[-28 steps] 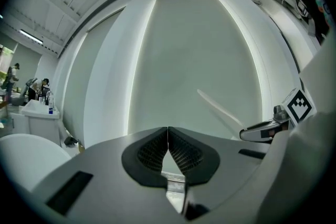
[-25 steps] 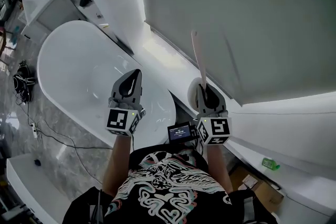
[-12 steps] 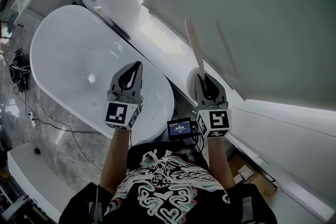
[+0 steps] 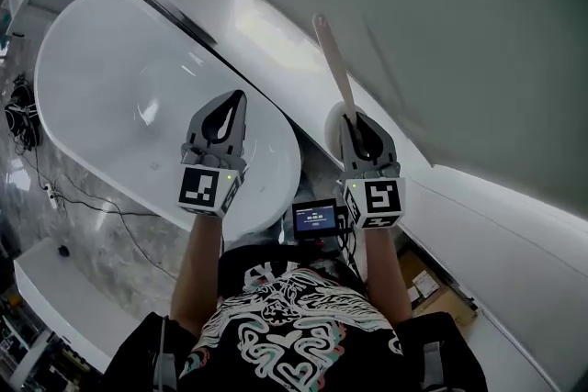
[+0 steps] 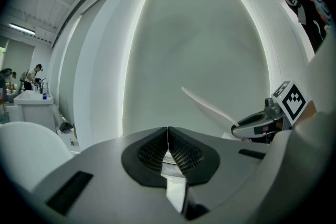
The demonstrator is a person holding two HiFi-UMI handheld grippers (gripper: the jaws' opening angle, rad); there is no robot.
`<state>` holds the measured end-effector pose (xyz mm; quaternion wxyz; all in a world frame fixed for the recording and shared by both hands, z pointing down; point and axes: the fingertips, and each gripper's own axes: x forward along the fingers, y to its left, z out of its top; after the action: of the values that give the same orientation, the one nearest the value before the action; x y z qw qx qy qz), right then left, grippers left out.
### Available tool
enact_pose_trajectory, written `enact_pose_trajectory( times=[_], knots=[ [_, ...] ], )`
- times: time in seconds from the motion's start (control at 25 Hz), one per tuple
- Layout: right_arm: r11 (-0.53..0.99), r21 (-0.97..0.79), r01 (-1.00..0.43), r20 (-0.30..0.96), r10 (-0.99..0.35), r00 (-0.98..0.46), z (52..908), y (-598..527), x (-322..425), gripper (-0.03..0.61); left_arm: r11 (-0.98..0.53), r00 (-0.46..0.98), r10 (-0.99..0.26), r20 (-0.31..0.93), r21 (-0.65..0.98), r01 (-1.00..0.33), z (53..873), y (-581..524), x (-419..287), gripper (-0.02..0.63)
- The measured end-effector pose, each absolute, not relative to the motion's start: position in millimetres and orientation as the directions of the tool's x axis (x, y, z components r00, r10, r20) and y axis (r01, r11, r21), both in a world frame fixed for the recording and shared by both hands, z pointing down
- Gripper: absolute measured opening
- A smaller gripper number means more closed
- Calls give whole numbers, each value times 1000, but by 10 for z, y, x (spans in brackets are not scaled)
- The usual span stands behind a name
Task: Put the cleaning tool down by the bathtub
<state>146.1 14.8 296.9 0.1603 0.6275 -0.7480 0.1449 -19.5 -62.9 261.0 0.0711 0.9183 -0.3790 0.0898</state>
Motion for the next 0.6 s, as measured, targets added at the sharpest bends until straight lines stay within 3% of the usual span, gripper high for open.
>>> enact_pose_trajectory(
  times=[0.6],
  knots=[
    [242, -30, -970, 494, -840, -225, 3755, -178, 1327, 74, -640, 653, -720, 236, 137, -756, 3277, -930, -248, 17]
  ],
)
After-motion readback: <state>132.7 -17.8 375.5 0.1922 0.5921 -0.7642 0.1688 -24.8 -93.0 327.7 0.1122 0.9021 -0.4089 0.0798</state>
